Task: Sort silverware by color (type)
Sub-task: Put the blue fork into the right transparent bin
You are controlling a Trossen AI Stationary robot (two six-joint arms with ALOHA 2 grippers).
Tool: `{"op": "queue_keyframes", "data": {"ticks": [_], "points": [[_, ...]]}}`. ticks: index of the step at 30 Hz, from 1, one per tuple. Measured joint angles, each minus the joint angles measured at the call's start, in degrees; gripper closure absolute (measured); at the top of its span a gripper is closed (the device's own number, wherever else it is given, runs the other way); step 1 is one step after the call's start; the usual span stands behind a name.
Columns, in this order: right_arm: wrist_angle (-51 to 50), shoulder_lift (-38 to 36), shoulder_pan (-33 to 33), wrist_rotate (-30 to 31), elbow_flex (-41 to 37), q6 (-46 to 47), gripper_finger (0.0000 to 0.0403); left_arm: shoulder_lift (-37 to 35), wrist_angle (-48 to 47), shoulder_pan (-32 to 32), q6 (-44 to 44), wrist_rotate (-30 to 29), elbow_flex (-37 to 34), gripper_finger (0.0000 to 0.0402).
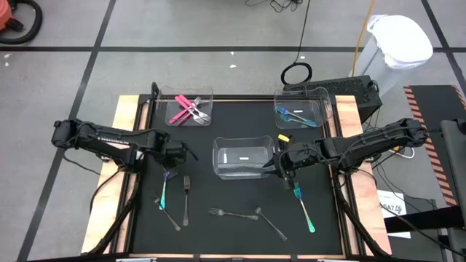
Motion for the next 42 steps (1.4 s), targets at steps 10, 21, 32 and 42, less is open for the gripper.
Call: {"op": "queue_keyframes", "data": {"ticks": [10,21,32,42], "points": [[0.00,0.00,-0.02,0.00,0.00,-1.03,0.0308,5.70,-1.61,8.30,0.88,4.76,1.34,0.0262],[0.00,0.00,-0.02,0.00,0.00,-1.11,0.0308,8.82,-1.47,11.93,8.23,4.92,1.32,0.0262],[-0.04,0.00,-0.02,0.00,0.00,-1.11,0.0308,9.72,-2.27,13.00,13.89,4.47,1.07,0.0159],[-0.07,0.00,-0.02,0.00,0.00,-1.12,0.0308,15.33,-2.39,12.98,21.49,4.41,0.38,0.0108]]}}
